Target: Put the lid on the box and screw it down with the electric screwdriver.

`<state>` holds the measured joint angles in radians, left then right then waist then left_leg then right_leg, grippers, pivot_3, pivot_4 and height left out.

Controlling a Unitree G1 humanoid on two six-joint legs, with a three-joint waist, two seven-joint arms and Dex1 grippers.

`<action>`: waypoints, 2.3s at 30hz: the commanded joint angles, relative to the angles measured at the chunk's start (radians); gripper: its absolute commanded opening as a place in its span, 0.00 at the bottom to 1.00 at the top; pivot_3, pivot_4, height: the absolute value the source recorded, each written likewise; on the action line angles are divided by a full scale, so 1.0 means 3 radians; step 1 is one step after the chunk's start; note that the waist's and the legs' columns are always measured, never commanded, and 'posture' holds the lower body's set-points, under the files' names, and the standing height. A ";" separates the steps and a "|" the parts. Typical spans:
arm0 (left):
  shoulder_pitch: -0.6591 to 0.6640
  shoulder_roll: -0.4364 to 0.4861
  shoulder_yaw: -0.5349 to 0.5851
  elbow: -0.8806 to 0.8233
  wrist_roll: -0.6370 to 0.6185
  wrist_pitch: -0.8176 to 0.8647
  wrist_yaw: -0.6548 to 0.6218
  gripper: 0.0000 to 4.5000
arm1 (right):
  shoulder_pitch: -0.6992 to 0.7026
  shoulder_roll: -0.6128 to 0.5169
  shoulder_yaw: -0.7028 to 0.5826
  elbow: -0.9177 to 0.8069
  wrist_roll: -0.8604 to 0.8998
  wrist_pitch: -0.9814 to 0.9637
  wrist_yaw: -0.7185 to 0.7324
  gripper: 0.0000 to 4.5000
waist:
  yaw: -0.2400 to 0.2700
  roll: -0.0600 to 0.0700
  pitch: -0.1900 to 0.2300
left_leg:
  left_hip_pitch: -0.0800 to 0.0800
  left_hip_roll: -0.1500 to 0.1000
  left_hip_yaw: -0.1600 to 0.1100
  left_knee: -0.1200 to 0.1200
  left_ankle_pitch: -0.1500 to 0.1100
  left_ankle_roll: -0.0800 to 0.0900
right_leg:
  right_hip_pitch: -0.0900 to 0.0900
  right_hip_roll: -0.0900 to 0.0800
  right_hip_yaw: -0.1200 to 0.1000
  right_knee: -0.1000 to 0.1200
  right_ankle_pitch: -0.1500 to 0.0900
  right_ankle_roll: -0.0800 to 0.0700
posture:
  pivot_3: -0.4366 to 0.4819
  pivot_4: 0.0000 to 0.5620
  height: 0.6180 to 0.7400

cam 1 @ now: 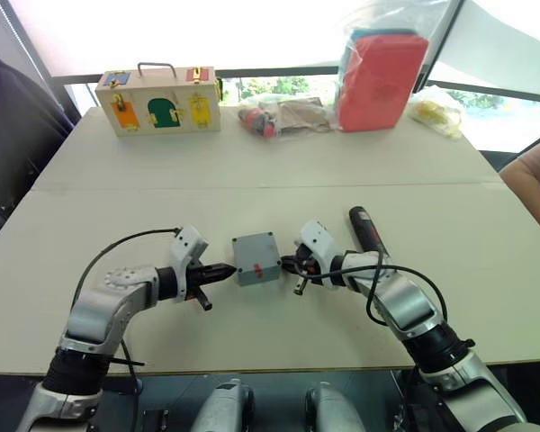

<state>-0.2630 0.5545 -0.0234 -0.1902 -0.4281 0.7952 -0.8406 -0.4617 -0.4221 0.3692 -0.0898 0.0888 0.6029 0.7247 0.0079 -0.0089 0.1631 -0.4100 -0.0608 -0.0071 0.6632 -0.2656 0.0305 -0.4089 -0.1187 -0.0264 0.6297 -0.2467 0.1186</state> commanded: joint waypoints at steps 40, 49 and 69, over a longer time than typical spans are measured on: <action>-0.1003 0.0644 -0.0336 -0.0549 -0.0498 -0.0150 -0.0825 0.00 | 0.1095 -0.0421 -0.1549 -0.1666 0.0630 0.0874 -0.0557 0.45 | 0.0010 0.0007 0.0008 | -0.0006 0.0002 -0.0007 -0.0007 -0.0002 0.0000 | 0.0011 -0.0002 -0.0004 -0.0011 -0.0005 -0.0010 | 0.48 0.27 1.00; -0.1092 0.0603 -0.0468 -0.0436 -0.0401 -0.0290 -0.0939 0.00 | 0.1343 -0.0298 -0.1531 -0.1898 0.0698 0.1136 -0.0874 0.99 | 0.0016 0.0006 0.0009 | -0.0007 0.0003 -0.0006 -0.0008 -0.0002 0.0002 | 0.0012 -0.0003 -0.0004 -0.0012 -0.0006 -0.0013 | 0.48 0.27 1.00; -0.1033 0.0546 -0.0409 -0.0522 -0.0459 -0.0205 -0.0790 0.00 | 0.1238 -0.0211 -0.1415 -0.1665 0.0722 0.1108 -0.1053 0.51 | 0.0014 0.0006 0.0010 | -0.0007 0.0003 -0.0006 -0.0008 -0.0002 0.0002 | 0.0012 0.0002 -0.0010 -0.0012 -0.0002 -0.0004 | 0.48 0.27 1.00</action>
<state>-0.5659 0.7164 -0.1744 -0.3154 -0.5542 0.7353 -1.0813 -0.0773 -0.4865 -0.0505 -0.5784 0.2972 0.9522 0.4076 0.0120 -0.0072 0.1662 -0.4121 -0.0599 -0.0090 0.6609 -0.2661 0.0312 -0.4054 -0.1180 -0.0294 0.6262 -0.2472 0.1176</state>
